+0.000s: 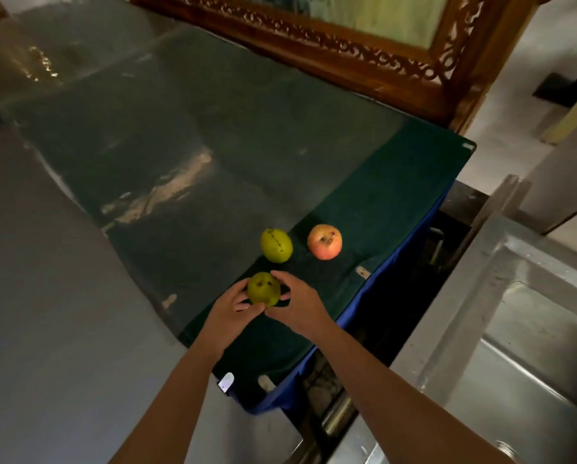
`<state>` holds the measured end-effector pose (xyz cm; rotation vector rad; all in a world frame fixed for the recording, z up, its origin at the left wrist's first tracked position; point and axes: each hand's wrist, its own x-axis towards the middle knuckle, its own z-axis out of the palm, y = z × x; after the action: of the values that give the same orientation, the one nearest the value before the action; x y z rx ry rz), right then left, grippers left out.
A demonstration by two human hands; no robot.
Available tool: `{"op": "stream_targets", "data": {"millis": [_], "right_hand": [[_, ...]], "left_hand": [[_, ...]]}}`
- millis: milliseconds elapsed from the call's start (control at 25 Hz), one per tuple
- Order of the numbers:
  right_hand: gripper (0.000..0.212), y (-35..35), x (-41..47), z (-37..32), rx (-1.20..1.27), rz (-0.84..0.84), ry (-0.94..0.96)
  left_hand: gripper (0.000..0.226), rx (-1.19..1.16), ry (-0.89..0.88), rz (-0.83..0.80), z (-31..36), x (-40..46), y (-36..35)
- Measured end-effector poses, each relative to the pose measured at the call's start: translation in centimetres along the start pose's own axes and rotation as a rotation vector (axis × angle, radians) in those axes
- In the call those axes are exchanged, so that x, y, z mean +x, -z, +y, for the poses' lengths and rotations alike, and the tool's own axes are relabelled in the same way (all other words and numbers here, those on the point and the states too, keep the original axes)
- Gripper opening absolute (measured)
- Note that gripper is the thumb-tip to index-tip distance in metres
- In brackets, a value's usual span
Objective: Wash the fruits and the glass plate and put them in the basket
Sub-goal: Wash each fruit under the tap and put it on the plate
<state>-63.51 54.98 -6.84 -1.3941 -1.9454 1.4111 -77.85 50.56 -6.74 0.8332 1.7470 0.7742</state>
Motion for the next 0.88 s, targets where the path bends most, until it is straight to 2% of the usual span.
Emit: {"op": "stream_targets", "data": {"millis": [80, 280, 400, 520, 640, 760, 880], "right_hand": [[0.060, 0.0, 0.0, 0.2, 0.011, 0.047, 0.005], [0.053, 3.6, -3.6, 1.2, 0.132, 0.122, 0.002], [0.051, 7.7, -7.7, 2.8, 0.217, 0.274, -0.002], [0.052, 13.5, -14.0, 6.1, 0.284, 0.431, -0.026], [0.052, 18.5, -21.0, 10.2, 0.275, 0.544, -0.066], [0.049, 21.6, -26.6, 14.6, 0.264, 0.645, -0.140], [0.042, 24.7, -31.1, 19.2, 0.307, 0.618, -0.165]], "left_hand": [[0.036, -0.058, -0.021, 0.004, 0.1, -0.1, -0.2], [0.035, -0.095, -0.058, -0.052, 2.2, -1.9, -2.9], [0.031, -0.204, -0.062, -0.211, 4.0, -4.0, -7.5], [0.026, -0.346, -0.015, -0.462, 6.0, -7.0, -15.3], [0.023, -0.341, 0.042, -0.638, 7.1, -9.2, -24.1], [0.015, -0.323, 0.133, -0.703, 6.5, -10.9, -32.0], [0.014, -0.345, 0.249, -0.752, 5.6, -12.7, -39.0]]}}
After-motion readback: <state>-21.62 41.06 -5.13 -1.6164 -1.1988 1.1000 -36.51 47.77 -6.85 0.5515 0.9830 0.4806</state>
